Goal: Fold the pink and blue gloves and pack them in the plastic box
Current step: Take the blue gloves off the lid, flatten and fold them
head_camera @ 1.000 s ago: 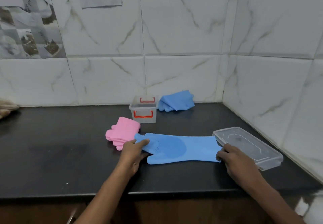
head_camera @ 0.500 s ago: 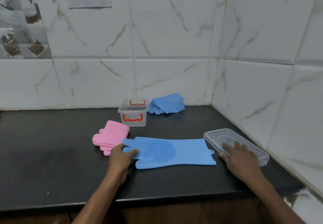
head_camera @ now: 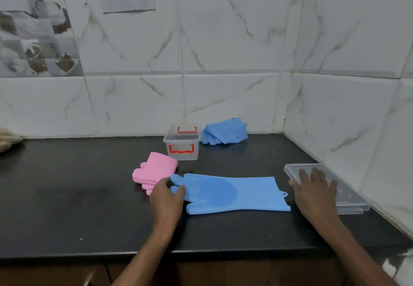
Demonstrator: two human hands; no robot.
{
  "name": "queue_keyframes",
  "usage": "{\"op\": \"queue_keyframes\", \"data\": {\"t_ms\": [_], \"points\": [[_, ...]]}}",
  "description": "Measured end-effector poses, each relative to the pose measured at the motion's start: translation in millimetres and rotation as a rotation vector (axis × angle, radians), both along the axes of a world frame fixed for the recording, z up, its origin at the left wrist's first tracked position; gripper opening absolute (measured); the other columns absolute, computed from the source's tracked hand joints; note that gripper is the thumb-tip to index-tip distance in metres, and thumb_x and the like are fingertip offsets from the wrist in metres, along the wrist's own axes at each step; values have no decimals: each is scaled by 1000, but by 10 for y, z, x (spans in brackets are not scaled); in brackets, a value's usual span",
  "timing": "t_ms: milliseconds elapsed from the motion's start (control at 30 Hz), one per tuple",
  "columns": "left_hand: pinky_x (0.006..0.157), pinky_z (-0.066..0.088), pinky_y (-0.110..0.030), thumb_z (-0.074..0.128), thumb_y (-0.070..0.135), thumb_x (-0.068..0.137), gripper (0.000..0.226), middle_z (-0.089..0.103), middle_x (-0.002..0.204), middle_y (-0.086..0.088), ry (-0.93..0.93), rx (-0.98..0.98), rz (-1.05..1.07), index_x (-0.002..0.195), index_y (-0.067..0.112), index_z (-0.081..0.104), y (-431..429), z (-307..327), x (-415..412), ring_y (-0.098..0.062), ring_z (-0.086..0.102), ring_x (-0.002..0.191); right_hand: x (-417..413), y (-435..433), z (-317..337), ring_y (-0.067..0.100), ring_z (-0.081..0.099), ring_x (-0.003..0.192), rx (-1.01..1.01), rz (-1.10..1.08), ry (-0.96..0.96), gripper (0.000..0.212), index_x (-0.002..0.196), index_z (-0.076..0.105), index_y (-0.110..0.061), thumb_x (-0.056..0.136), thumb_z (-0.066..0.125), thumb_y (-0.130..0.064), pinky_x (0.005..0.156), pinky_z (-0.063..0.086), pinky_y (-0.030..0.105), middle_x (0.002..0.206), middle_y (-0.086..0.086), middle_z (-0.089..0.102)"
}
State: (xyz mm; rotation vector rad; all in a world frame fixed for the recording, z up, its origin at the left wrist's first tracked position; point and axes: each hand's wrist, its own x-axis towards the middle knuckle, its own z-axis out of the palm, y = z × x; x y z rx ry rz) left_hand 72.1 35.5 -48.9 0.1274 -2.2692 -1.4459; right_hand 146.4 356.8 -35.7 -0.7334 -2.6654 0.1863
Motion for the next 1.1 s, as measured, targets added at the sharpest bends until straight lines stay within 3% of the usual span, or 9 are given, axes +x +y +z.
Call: {"op": "queue_keyframes", "data": {"t_ms": [133,233,300,367,533,667,867,1000,1100], "points": [[87,46,-34,74,11,81,36,60,118,-9,323,-350,125,116,9,69,25,58,86,-23,53,108,77,-287,-25,13,28,144,-281,506,120,46,141,48,-25,98,47,-40,117,23,33,154,-4,36],[101,43,-28,70,18,86,29,62,125,-1,333,-445,-265,116,17,71,5,50,132,-17,54,120,85,-388,-134,18,45,131,-117,333,36,48,135,52,-24,95,47,-50,106,39,34,141,0,51],[117,24,-30,62,48,89,50,47,147,7,123,-656,-587,134,27,59,20,25,192,-12,37,139,105,-404,-80,22,60,102,-25,135,87,45,112,61,-16,92,48,-54,77,47,32,114,5,65],[122,9,-34,51,71,83,70,35,155,14,50,-858,-715,143,34,47,49,-2,216,-6,25,145,153,-395,-54,13,59,74,-72,138,153,40,83,55,-23,87,50,-63,56,38,27,82,-5,62],[109,41,-31,52,47,94,44,54,142,12,270,-872,-626,133,29,59,-93,-6,237,-7,51,128,320,-322,-95,-1,50,94,-31,508,4,21,101,47,-55,84,56,-62,69,40,21,104,-21,45],[91,52,-30,49,36,94,32,67,124,13,333,-889,-574,116,24,69,-182,-43,241,-6,61,111,313,-238,-99,5,51,91,-49,512,-5,10,98,61,-38,95,54,-31,75,43,23,102,-13,49],[62,51,-37,41,41,93,27,67,92,8,450,-1036,-527,90,24,62,-81,-41,270,-12,63,75,350,-304,-95,11,50,85,8,360,62,13,81,55,-31,92,53,-25,67,46,30,88,-6,50],[69,53,-32,41,46,96,31,65,109,14,398,-993,-606,100,27,65,-97,-8,272,-8,65,88,381,-343,-70,6,49,77,7,298,50,11,73,50,-33,82,57,-34,53,31,18,80,-10,49],[80,52,-21,41,58,94,41,63,117,20,426,-887,-602,106,30,69,-103,-21,266,2,61,103,388,-335,-85,5,50,78,-24,302,88,13,75,52,-35,79,61,-43,56,37,21,82,-13,51]]}}
